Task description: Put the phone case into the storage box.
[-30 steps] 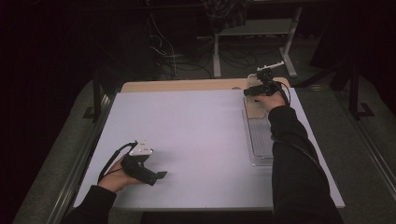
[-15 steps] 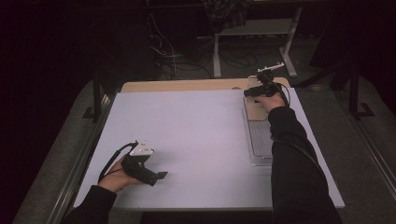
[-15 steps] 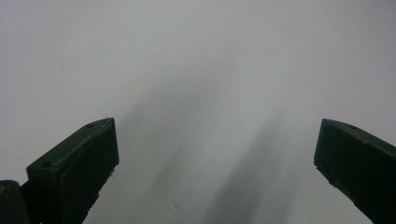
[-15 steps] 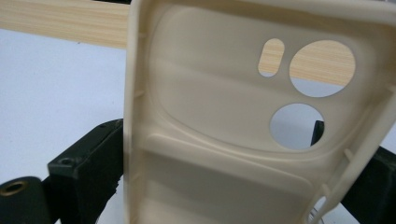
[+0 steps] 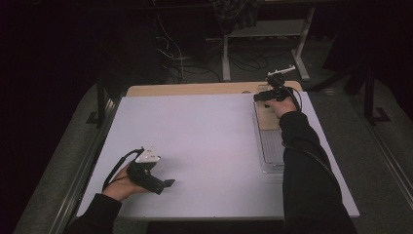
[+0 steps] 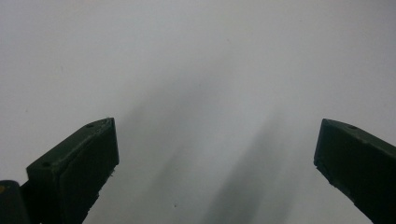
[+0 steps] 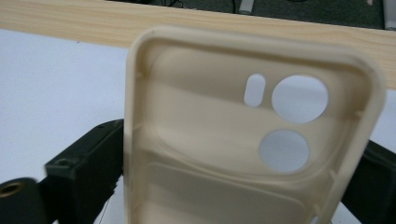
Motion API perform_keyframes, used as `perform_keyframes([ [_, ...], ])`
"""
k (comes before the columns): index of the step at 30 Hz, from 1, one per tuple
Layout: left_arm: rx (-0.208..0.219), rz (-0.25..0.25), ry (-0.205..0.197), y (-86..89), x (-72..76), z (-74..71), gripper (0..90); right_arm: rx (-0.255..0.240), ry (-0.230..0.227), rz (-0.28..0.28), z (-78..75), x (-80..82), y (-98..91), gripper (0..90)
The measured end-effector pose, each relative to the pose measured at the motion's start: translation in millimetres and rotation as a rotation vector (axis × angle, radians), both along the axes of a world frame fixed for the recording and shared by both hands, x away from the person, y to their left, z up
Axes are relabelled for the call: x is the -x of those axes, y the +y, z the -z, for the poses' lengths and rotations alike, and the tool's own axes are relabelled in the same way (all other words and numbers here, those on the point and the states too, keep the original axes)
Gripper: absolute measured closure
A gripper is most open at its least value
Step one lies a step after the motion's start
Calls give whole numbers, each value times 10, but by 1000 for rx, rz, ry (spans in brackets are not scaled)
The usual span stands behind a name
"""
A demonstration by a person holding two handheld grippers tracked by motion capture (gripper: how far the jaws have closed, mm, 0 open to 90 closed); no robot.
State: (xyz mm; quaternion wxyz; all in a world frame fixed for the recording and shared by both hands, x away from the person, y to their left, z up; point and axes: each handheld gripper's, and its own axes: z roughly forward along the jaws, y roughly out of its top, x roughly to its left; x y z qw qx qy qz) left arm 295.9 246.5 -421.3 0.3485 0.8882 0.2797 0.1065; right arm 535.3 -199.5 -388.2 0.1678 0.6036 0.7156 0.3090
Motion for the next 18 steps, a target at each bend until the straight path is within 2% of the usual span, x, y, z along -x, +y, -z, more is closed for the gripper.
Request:
perform_keyframes([
  [6,-1,2,1,2,-1,-3,0,-13,14,-7,3,0,-10,0],
  [11,2,2,1,4,-2,-3,0,-20,0,-10,-42,1,-25,0],
  [18,3,0,0,4,-1,-6,0,-31,-27,-7,-182,7,-58,0],
])
